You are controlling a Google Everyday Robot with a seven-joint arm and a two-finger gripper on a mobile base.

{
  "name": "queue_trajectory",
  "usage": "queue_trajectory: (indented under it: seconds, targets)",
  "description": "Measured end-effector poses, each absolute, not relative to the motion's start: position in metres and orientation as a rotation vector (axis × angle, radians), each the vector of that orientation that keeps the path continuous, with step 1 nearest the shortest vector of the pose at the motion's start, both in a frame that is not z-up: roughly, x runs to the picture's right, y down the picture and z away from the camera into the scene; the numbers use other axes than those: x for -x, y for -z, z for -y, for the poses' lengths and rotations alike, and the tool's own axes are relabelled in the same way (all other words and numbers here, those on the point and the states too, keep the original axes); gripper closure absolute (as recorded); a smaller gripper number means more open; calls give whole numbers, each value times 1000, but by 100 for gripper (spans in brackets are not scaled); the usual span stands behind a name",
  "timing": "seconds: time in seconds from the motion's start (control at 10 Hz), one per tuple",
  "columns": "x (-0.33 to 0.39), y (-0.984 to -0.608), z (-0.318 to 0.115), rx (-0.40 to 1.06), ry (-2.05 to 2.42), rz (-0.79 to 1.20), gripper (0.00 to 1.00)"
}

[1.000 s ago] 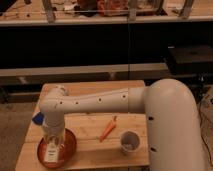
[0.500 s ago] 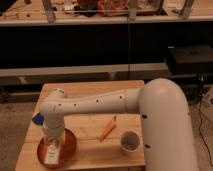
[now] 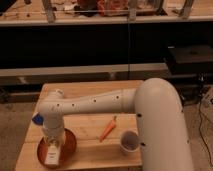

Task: Place the bottle in the ceramic bowl

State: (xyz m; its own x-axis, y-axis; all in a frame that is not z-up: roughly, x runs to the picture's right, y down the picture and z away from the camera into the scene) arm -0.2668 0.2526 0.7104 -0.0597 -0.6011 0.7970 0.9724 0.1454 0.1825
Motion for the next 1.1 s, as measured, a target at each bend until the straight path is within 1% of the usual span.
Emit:
queue_trajectory:
  seconds: [0.3,0.4,0.5,0.6,1.1]
  targets:
    - [269,-714,-256,555,1392,894,59]
    - [270,-715,-258,562,1393,893,50]
    - [271,-717,-260,570,1394,893,38]
    - [272,-718,-261,575,1393,894,35]
    - [271,-720,-261,593,1410,902,35]
